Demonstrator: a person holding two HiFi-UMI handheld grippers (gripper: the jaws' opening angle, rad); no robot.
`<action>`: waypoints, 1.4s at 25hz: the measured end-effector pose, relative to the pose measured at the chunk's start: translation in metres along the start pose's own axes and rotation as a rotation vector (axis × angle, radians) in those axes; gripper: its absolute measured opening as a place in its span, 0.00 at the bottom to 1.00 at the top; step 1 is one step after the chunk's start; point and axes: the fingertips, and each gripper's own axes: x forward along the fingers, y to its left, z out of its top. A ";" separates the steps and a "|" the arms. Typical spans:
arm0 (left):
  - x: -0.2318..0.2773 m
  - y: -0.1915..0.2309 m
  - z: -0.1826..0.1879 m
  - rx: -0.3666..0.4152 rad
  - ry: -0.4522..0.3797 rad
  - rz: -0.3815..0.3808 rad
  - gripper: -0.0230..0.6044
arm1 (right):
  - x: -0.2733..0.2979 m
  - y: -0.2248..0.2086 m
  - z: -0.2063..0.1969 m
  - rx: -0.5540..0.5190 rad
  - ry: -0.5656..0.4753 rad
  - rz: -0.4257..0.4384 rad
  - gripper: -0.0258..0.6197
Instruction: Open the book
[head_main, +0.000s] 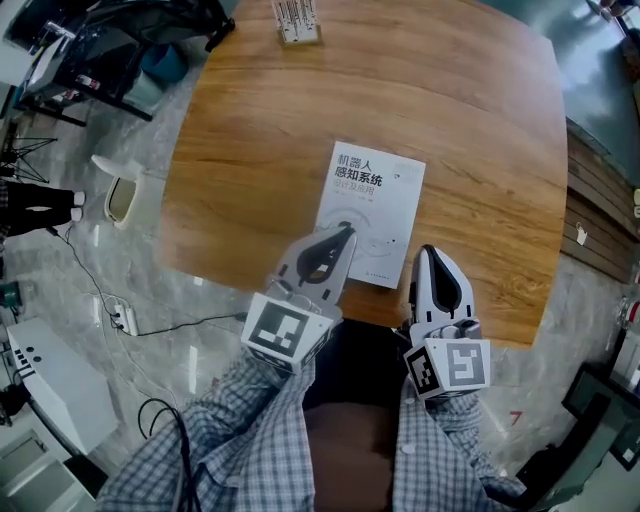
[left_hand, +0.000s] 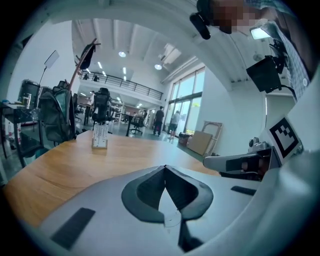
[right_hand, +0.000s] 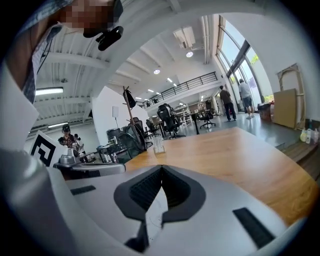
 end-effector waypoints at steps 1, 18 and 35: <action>0.005 0.001 -0.003 -0.001 0.011 0.001 0.05 | 0.004 -0.005 -0.006 0.011 0.026 -0.003 0.07; 0.060 0.026 -0.072 -0.053 0.279 -0.016 0.05 | 0.040 -0.052 -0.124 0.166 0.500 -0.110 0.08; 0.074 0.036 -0.123 -0.226 0.472 0.035 0.05 | 0.054 -0.056 -0.157 0.279 0.673 -0.042 0.15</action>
